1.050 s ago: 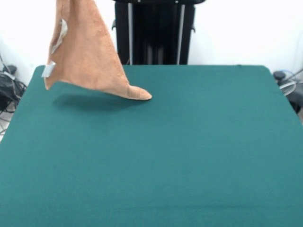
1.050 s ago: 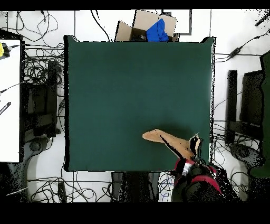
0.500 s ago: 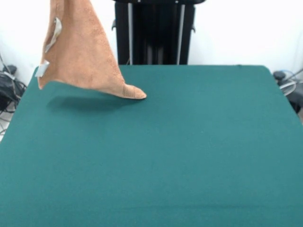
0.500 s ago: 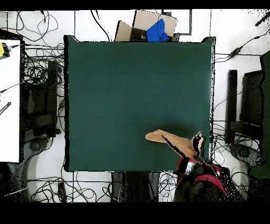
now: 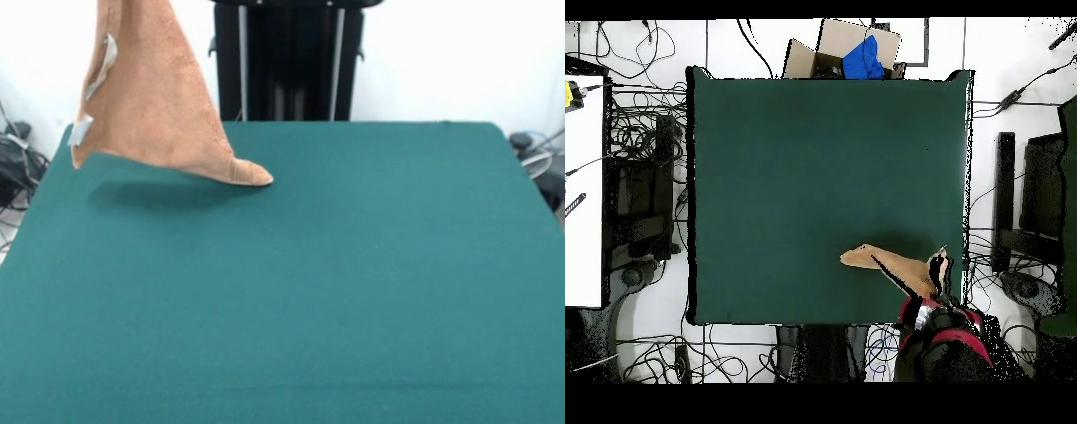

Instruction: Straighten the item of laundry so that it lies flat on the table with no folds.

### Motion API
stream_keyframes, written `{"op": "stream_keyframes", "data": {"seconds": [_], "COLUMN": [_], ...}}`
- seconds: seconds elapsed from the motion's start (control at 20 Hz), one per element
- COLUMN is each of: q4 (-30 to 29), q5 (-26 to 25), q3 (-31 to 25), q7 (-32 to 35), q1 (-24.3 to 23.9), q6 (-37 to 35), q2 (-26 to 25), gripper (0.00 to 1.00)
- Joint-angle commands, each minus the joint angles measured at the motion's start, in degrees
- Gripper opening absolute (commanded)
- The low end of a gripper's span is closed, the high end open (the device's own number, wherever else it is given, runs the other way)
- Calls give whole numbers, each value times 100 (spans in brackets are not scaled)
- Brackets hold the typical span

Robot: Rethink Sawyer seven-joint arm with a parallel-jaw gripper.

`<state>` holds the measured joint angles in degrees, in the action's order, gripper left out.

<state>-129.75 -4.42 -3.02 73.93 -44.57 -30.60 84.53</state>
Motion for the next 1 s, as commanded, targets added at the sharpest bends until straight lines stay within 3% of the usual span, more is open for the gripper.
{"op": "stream_keyframes", "data": {"seconds": [0.05, 0.35, 0.6, 0.8, 1.0], "q4": [-10, 25, 61, 98, 203], "q5": [76, 176, 173, 123, 16], "q3": [-286, -299, -406, -670, -787], "q7": [-982, -1411, -1368, -957, -635], "q1": [10, -232, -184, 53, 260], "q6": [-731, -891, -889, -314, -384], "q2": [163, 183, 176, -32, -150], "gripper": [0, 0, 0, 0, 0]}}
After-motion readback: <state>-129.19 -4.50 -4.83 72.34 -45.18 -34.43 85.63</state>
